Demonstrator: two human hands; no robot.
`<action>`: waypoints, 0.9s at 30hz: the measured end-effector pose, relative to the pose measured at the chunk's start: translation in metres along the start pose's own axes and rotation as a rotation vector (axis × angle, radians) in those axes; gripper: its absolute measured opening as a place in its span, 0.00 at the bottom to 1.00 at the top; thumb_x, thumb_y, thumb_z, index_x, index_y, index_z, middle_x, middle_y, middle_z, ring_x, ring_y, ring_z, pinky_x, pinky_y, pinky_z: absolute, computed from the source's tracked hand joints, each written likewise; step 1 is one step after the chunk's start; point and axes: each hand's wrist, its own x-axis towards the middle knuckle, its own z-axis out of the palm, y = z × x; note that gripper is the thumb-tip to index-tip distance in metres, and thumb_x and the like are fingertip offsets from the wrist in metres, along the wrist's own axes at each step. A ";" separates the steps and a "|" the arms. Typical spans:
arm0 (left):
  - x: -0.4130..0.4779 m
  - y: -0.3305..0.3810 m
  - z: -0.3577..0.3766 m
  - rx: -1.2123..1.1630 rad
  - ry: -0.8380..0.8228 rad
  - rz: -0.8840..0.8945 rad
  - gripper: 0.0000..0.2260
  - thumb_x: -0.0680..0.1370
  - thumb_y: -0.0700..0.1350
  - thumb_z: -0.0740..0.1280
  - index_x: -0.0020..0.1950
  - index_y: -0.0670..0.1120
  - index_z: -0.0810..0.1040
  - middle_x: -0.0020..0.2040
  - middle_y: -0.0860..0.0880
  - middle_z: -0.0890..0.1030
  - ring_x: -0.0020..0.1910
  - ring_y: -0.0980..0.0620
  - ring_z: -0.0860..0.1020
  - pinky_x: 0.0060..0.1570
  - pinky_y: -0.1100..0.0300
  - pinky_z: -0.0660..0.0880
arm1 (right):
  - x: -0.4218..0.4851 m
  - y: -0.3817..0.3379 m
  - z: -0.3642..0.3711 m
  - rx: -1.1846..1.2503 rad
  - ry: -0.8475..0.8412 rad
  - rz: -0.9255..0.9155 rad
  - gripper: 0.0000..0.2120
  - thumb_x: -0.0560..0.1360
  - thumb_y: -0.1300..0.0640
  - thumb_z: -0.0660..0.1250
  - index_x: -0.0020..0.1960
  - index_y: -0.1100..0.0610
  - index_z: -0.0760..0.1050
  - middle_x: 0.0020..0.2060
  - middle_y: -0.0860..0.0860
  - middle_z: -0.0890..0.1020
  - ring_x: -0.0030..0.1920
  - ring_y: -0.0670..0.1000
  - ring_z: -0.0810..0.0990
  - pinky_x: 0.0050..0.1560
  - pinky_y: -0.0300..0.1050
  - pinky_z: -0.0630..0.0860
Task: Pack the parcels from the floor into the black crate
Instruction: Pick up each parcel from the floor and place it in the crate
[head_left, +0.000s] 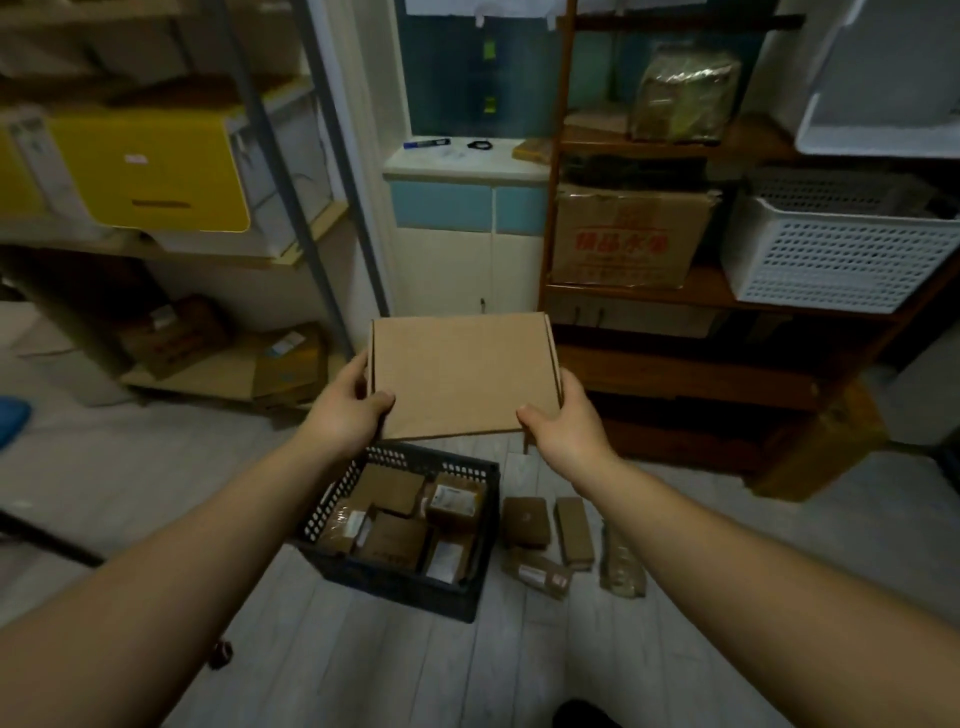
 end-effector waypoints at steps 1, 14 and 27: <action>0.006 -0.006 -0.007 0.023 0.034 0.004 0.27 0.77 0.41 0.64 0.73 0.55 0.60 0.65 0.46 0.73 0.61 0.44 0.74 0.61 0.42 0.72 | 0.003 -0.001 0.010 -0.018 -0.022 -0.015 0.30 0.75 0.55 0.67 0.73 0.49 0.59 0.65 0.51 0.72 0.63 0.53 0.72 0.63 0.50 0.71; 0.154 -0.064 -0.072 0.232 -0.018 -0.056 0.37 0.72 0.36 0.70 0.75 0.53 0.56 0.65 0.49 0.73 0.55 0.53 0.73 0.59 0.49 0.74 | 0.132 0.009 0.145 -0.093 -0.233 -0.037 0.32 0.74 0.53 0.67 0.74 0.49 0.57 0.64 0.51 0.73 0.60 0.50 0.74 0.61 0.44 0.72; 0.292 -0.118 -0.106 0.337 -0.351 -0.046 0.34 0.72 0.36 0.70 0.73 0.49 0.58 0.66 0.45 0.71 0.59 0.47 0.72 0.56 0.49 0.74 | 0.174 0.018 0.237 -0.278 -0.075 0.202 0.39 0.75 0.50 0.67 0.77 0.52 0.47 0.70 0.56 0.62 0.66 0.55 0.67 0.58 0.41 0.65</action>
